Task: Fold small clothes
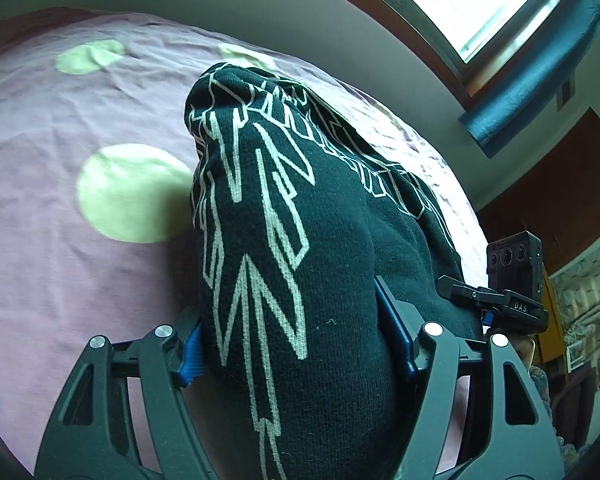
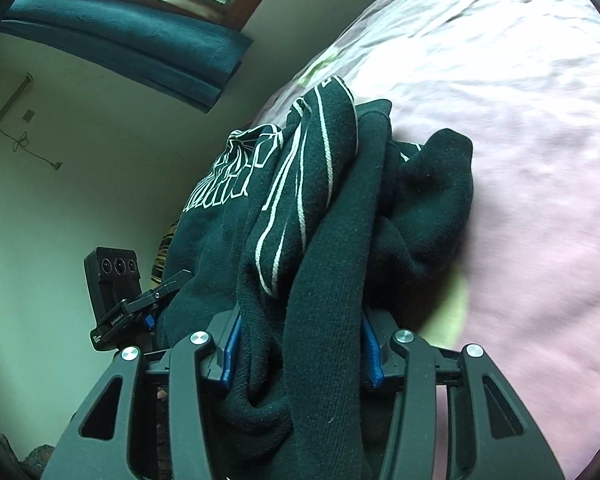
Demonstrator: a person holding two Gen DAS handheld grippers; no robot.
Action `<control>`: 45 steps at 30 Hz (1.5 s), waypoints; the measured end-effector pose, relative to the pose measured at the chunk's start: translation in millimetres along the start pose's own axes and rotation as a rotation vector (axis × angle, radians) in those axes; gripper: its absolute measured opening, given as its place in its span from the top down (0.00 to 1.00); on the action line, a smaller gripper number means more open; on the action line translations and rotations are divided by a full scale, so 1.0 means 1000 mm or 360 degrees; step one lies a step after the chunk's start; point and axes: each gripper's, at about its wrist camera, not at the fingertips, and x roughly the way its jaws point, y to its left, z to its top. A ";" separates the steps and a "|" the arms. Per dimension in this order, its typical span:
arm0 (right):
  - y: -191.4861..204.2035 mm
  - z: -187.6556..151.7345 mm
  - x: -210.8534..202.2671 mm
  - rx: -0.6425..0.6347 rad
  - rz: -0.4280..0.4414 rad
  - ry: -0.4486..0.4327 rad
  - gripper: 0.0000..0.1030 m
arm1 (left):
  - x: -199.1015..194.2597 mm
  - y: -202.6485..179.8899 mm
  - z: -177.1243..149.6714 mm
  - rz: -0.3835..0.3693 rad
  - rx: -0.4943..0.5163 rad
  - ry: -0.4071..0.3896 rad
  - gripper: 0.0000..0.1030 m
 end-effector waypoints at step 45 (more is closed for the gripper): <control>-0.001 -0.077 -0.011 0.0114 -0.0049 0.0017 0.66 | -0.023 0.024 -0.090 -0.0033 -0.0039 0.0102 0.20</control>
